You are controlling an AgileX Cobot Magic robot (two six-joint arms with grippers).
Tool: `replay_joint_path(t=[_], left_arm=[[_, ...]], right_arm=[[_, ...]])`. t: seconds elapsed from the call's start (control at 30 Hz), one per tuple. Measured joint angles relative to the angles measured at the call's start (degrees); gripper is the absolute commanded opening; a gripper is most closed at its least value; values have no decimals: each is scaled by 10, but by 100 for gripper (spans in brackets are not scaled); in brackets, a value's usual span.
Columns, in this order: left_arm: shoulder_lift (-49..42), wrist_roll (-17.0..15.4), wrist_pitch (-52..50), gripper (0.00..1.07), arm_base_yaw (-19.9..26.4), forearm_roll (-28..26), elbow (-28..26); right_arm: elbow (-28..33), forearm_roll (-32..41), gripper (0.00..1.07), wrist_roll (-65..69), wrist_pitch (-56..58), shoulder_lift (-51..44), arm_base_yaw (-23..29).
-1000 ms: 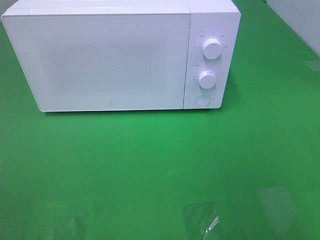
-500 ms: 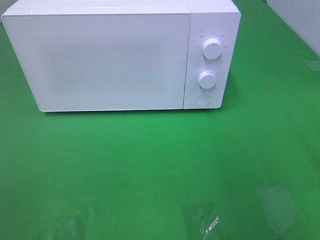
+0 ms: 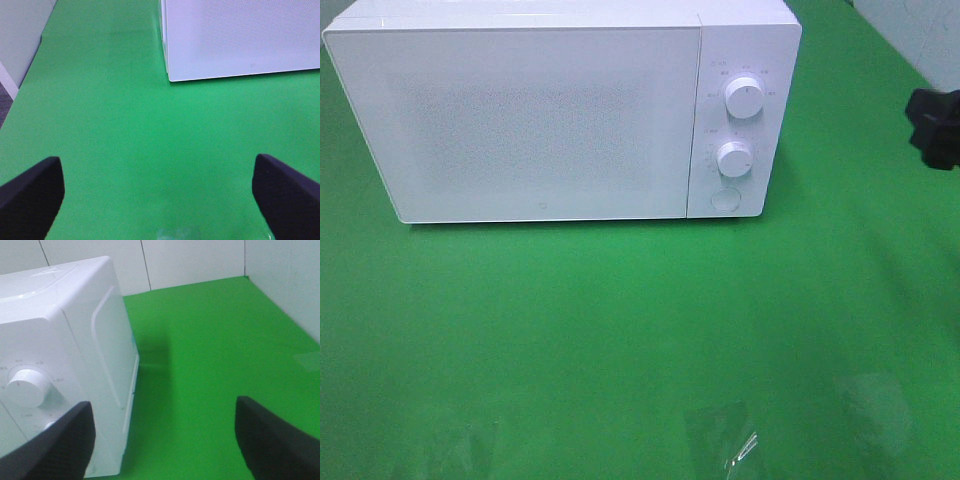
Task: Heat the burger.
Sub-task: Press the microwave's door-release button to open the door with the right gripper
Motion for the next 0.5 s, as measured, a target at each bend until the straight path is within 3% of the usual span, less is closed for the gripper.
replay_joint_path(t=[0.27, 0.33, 0.5], left_arm=[[0, 0, 0, 94, 0, 0, 0], [0, 0, 0, 94, 0, 0, 0], [0, 0, 0, 94, 0, 0, 0]], right_arm=[[2, 92, 71, 4, -96, 100, 123], [2, 147, 67, 23, -139, 148, 183], [2, 193, 59, 99, -168, 191, 238]])
